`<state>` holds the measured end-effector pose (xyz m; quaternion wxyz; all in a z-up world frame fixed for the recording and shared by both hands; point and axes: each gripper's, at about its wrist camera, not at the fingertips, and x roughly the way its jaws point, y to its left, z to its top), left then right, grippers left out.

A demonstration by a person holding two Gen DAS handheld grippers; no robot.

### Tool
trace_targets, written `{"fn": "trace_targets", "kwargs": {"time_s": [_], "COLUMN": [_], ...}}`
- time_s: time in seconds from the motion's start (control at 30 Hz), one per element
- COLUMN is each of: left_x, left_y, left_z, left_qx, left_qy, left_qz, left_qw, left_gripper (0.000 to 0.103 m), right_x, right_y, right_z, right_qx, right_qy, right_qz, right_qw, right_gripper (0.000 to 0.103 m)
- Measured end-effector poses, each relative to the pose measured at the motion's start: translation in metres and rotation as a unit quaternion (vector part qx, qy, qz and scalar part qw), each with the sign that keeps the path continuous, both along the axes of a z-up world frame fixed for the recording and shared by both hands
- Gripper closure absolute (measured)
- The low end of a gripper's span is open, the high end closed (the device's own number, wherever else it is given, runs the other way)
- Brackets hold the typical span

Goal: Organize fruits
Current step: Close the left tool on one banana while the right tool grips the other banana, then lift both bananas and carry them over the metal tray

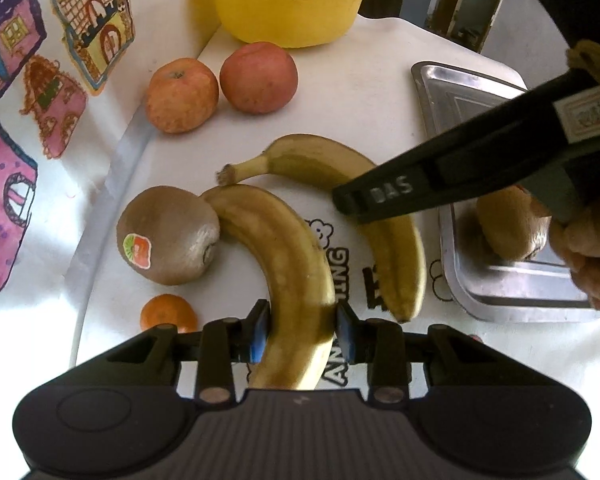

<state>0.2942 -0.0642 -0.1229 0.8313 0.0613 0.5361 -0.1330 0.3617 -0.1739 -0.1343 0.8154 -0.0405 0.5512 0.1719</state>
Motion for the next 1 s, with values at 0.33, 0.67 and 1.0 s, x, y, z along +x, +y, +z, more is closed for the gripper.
{"fn": "trace_targets", "kwargs": {"time_s": [0.33,0.67,1.0], "left_x": [-0.022,-0.06,-0.066], "left_y": [0.015,0.03,0.023], "left_z": [0.002,0.003,0.001], "left_qx": [-0.003,-0.003,0.004], "left_qy": [0.008,0.018,0.024], "left_qz": [-0.04,-0.076,-0.081], "left_qw": [0.9992,0.9969,0.9964], "left_gripper": [0.064,0.064,0.064], "right_x": [-0.029,-0.074,-0.129], "right_y": [-0.007,0.002,-0.013], "right_z": [0.003,0.006,0.009], "right_qx": [0.015,0.033,0.029], "right_qy": [0.023,0.042,0.049], "right_qz": [-0.046,-0.076,-0.106], "right_qw": [0.999,0.996,0.993], "right_gripper": [0.067,0.067,0.067]}}
